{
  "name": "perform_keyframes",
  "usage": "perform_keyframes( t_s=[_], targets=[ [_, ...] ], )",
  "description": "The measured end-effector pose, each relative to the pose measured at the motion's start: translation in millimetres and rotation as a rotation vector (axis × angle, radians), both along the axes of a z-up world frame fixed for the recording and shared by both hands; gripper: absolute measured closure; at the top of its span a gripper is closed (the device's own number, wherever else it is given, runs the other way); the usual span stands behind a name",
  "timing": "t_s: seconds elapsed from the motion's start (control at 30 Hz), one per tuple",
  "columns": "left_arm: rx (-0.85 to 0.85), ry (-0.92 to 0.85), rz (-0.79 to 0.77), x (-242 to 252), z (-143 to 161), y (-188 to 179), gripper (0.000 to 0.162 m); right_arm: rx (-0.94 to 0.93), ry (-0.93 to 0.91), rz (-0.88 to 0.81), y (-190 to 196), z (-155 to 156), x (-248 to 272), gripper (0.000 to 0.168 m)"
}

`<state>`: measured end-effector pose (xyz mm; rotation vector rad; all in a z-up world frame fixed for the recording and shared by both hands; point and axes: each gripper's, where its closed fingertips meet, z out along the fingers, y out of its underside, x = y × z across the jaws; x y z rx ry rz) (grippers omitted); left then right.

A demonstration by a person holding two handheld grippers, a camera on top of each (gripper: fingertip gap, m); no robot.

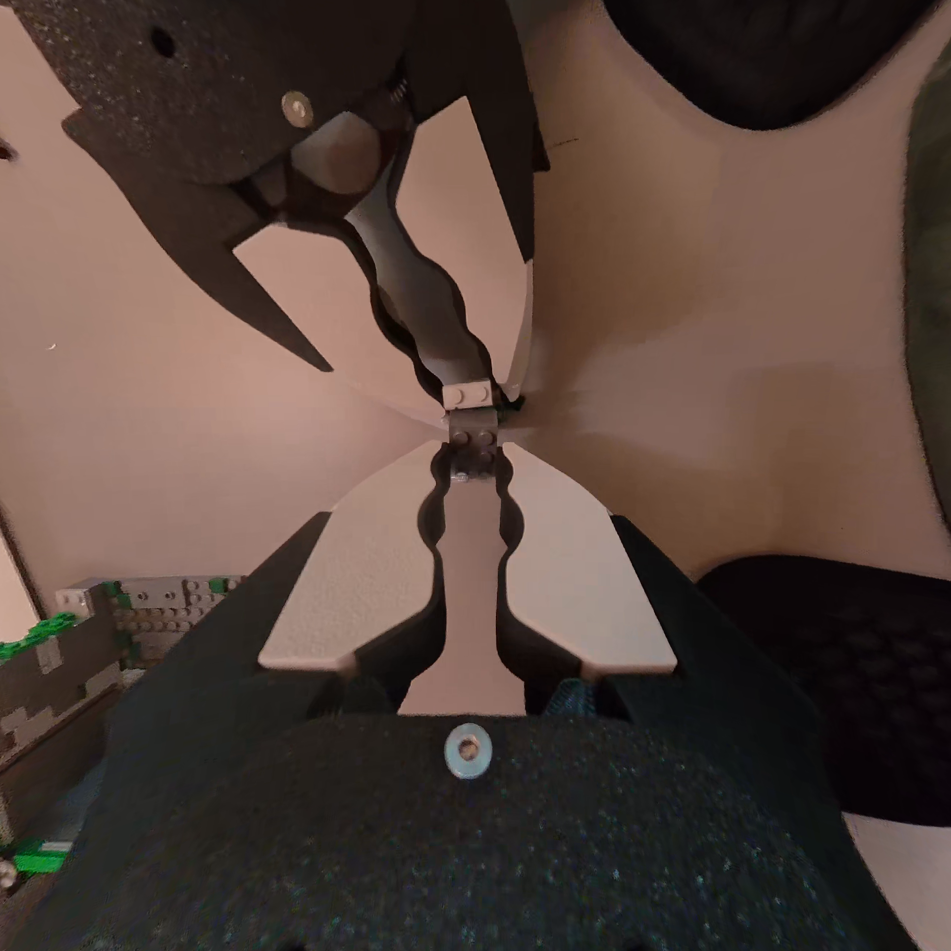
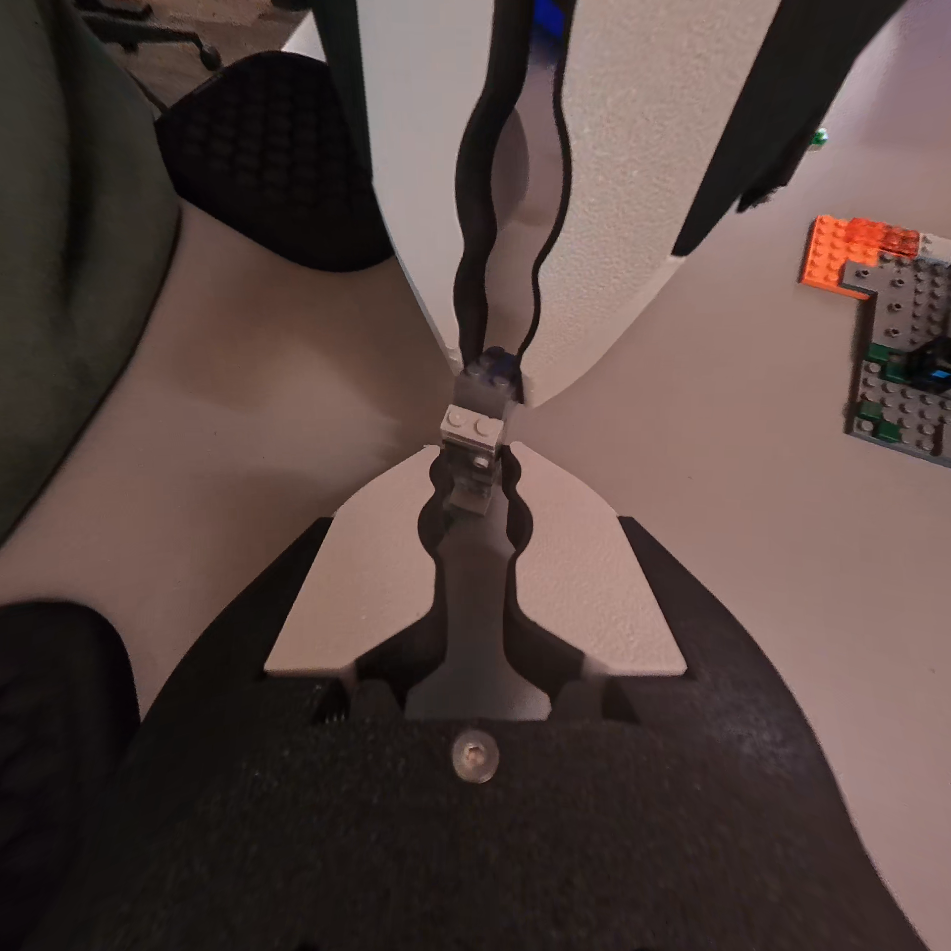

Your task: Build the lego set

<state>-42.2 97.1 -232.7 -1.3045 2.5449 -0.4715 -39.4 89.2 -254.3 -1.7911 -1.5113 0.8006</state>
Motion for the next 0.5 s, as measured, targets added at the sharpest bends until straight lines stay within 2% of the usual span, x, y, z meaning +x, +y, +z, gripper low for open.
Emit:
perform_keyframes(
  t_s=[0.2, 0.5],
  targets=[
    [0.024, 0.049, 0.002, 5.4, -1.6, 9.3, 0.146, -0.043, -0.036, 0.009, 8.2, -1.9, 6.6, 0.149],
    [0.04, 0.087, 0.001, 5.9, -3.1, 13.3, 0.146, -0.014, -0.053, 0.008, 12.6, -3.1, 7.4, 0.149]
  ],
)
